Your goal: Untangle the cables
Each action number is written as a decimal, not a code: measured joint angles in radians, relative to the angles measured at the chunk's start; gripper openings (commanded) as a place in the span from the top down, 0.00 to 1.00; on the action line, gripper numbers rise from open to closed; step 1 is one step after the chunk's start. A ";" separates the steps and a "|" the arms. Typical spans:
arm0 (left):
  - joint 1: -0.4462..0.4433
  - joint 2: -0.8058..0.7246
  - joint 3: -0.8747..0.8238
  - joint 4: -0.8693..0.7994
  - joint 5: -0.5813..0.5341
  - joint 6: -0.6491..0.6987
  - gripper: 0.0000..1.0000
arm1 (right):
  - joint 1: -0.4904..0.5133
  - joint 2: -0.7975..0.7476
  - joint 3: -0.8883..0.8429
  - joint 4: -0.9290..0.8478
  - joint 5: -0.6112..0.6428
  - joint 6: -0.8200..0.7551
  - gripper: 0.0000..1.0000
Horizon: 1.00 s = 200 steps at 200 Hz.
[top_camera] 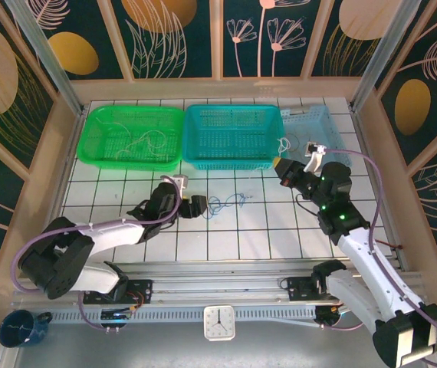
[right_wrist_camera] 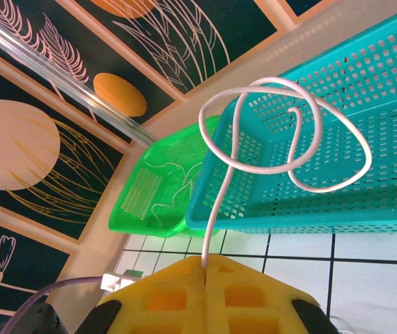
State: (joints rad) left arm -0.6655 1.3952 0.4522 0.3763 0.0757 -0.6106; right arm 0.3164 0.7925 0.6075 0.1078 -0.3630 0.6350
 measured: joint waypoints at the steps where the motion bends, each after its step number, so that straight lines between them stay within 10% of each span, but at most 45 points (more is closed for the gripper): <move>1: 0.000 0.001 0.000 0.000 0.002 0.000 0.27 | 0.000 0.000 0.000 0.000 0.000 0.000 1.00; 113: 0.000 0.085 0.014 0.022 0.112 -0.026 0.53 | 0.002 0.000 0.000 0.001 0.000 0.000 1.00; 150: 0.000 0.091 0.018 0.029 0.127 -0.027 1.00 | 0.004 0.000 -0.001 0.002 0.000 0.000 1.00; 200: 0.000 -0.007 0.125 -0.079 0.116 -0.028 1.00 | 0.028 0.000 -0.064 0.019 0.008 0.000 1.00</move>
State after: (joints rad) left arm -0.6655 1.3880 0.5770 0.2974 0.1917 -0.6388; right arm 0.3443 0.7925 0.5434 0.1265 -0.3546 0.6353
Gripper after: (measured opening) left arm 0.044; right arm 0.052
